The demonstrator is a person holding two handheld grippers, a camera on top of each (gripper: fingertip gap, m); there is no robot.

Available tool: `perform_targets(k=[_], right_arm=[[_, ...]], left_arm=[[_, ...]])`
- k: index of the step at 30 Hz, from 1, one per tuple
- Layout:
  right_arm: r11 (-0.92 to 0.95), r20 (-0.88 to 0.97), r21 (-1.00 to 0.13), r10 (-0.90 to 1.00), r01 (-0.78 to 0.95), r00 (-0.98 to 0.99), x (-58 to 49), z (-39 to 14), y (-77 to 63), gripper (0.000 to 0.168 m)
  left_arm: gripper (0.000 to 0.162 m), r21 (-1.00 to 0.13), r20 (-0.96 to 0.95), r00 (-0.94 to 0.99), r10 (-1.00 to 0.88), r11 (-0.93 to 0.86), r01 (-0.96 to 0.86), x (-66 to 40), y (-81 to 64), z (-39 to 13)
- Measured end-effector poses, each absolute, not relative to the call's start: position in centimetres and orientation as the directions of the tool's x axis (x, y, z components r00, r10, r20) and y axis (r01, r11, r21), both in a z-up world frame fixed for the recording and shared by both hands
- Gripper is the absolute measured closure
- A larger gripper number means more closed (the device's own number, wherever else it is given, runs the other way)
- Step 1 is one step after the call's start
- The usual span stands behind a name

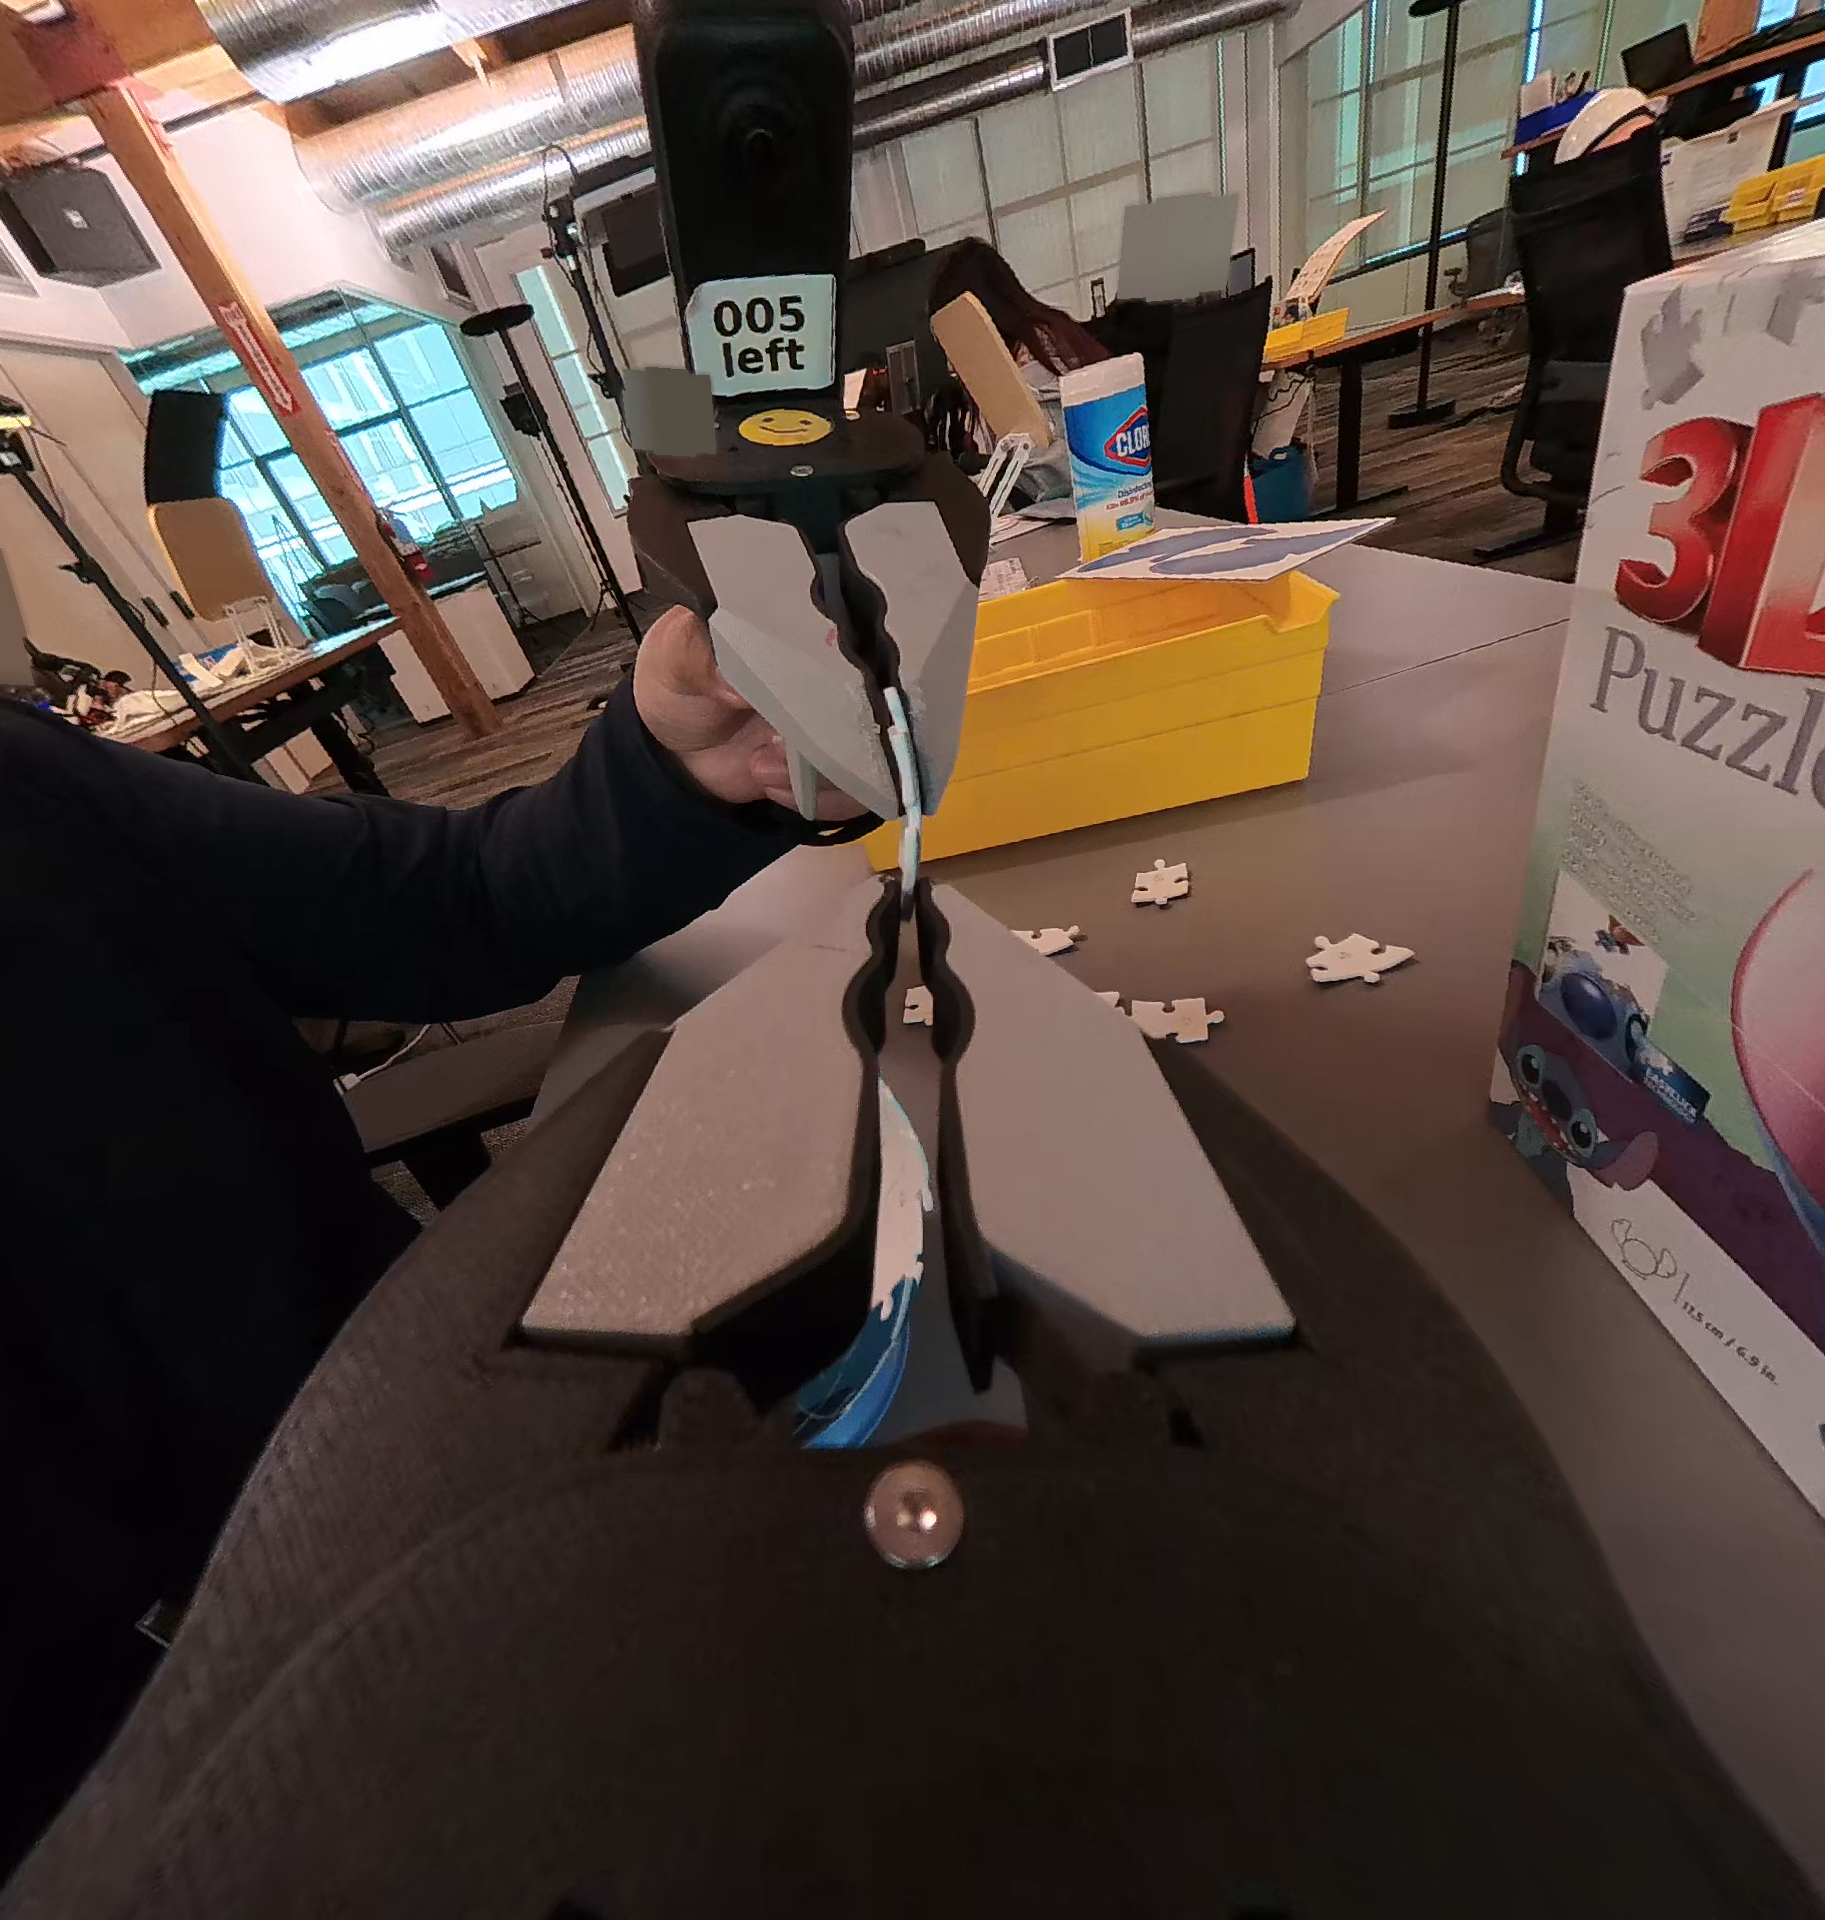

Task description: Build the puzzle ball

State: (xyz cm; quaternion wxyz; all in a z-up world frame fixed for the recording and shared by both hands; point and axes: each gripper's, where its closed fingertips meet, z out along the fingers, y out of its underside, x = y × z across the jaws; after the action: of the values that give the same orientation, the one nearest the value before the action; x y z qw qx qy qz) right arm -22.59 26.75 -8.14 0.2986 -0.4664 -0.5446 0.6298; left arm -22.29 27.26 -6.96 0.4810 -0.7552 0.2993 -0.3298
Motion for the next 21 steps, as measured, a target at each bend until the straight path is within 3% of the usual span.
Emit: perform_targets(k=[21], right_arm=[[-0.221,-0.25,-0.968,0.893,0.119,-0.373,-22.17,-7.81,27.14,0.168]], left_arm=[[0.162,-0.9,0.22,0.619,-0.754,-0.401,-0.169,-22.97,27.05,-7.36]])
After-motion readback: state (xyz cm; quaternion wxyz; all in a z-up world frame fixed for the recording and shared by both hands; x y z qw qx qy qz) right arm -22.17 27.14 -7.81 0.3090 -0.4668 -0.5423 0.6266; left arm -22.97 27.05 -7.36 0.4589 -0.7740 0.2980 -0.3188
